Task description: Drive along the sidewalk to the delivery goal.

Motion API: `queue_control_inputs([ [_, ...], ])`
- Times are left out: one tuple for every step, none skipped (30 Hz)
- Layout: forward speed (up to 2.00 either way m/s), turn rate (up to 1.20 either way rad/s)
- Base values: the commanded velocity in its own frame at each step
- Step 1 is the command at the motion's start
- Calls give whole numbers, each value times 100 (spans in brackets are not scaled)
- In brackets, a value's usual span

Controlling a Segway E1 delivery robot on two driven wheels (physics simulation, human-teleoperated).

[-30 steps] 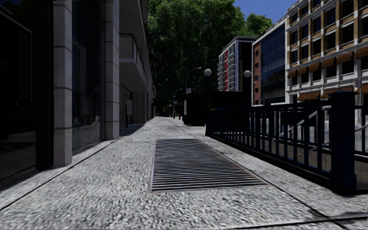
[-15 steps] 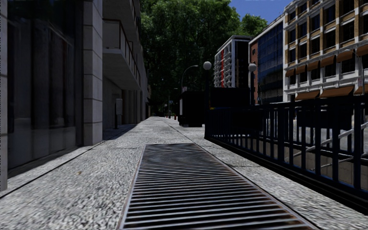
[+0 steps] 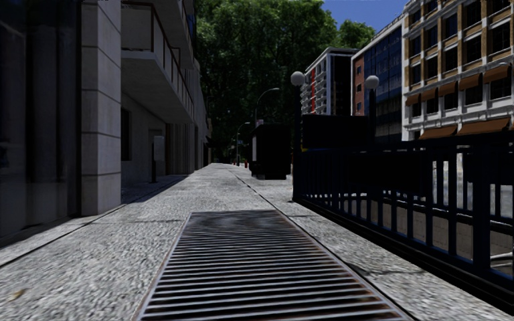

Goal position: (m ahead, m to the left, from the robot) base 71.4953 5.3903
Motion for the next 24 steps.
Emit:
queue_control_inputs([
  [198, 28],
  [198, 28],
  [198, 28],
  [197, 28],
  [197, 28],
  [197, 28],
  [197, 28],
  [197, 28],
  [197, 28],
  [197, 28],
  [197, 28],
  [197, 28],
  [197, 28],
  [196, 28],
  [196, 28],
  [196, 28],
  [196, 28],
  [196, 29],
  [196, 29],
  [196, 29],
  [196, 29],
  [196, 29],
  [196, 29],
  [196, 29],
])
